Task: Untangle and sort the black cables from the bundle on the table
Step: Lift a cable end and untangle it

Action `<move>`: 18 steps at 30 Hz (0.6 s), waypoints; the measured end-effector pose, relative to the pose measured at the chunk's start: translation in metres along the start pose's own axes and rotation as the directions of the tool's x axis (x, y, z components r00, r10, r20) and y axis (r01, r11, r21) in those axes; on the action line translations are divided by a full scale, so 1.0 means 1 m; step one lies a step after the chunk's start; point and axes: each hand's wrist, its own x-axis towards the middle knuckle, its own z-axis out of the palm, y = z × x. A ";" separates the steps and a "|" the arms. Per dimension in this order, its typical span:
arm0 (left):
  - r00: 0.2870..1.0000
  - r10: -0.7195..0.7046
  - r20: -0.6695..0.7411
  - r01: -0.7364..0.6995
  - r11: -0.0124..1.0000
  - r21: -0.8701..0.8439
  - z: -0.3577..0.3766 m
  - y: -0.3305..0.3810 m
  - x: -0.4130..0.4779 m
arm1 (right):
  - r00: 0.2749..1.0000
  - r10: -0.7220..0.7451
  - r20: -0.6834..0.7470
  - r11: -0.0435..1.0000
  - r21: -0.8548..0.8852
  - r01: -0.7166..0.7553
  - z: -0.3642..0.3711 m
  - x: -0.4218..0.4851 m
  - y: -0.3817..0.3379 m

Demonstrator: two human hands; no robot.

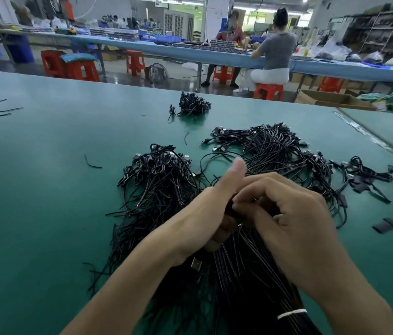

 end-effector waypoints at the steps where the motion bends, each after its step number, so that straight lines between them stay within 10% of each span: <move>1: 0.997 0.028 0.073 -0.030 0.999 0.018 -0.003 0.000 -0.002 | 1.000 0.021 0.021 0.999 0.036 -0.021 -0.002 0.000 0.000; 4: 0.955 0.084 0.284 -0.132 0.979 0.155 -0.010 0.002 -0.011 | 0.992 0.096 0.081 0.990 0.093 -0.104 -0.004 0.000 0.000; 8: 0.978 0.023 0.207 -0.115 0.890 0.442 -0.009 -0.004 -0.007 | 0.972 0.150 0.180 0.989 -0.043 -0.144 0.003 -0.004 0.003; 18: 0.994 0.103 0.045 -0.112 0.920 0.377 -0.007 -0.011 -0.001 | 0.990 0.055 0.127 0.990 -0.134 -0.038 0.011 -0.004 -0.001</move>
